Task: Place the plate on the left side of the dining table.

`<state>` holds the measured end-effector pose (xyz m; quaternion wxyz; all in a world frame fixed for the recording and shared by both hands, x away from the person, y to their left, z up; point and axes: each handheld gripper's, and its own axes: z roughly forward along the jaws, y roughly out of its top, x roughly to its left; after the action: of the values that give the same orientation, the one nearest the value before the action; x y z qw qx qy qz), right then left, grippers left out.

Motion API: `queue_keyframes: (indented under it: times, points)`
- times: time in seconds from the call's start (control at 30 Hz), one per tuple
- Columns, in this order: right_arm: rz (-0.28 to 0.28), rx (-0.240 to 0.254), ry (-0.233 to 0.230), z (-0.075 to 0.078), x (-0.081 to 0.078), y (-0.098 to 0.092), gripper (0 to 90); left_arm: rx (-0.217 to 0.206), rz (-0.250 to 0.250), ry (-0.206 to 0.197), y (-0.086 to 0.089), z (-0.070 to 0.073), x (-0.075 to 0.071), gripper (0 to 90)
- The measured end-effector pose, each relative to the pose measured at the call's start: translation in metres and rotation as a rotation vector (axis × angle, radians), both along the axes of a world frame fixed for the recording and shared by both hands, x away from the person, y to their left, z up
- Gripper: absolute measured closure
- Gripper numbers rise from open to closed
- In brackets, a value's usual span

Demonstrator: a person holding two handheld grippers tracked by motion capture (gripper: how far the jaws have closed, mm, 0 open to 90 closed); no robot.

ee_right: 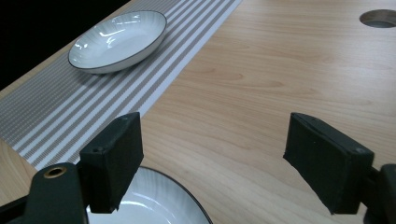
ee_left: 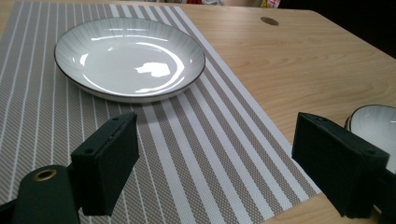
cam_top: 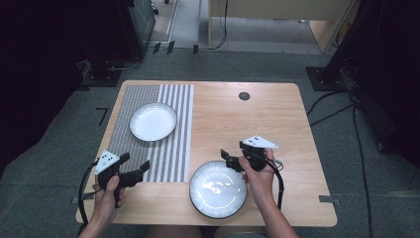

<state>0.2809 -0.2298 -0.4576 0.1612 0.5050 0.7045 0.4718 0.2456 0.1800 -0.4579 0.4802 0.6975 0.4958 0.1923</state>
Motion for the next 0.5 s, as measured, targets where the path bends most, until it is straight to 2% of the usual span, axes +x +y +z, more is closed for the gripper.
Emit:
queue_keyframes:
  times: [0.17,0.37,0.5]
  points:
    - [0.0,-0.016,-0.008,-0.008,-0.013,-0.015,17.8,0.007,0.005,0.015,0.002,-0.015,-0.005,14.6]
    - [-0.059,-0.009,0.006,-0.021,-0.026,-0.041,17.9,0.044,0.032,0.004,0.01,-0.025,-0.01,14.6]
    - [-0.102,-0.009,0.025,-0.031,-0.033,-0.06,17.9,0.059,0.068,0.023,0.02,-0.034,-0.011,14.6]
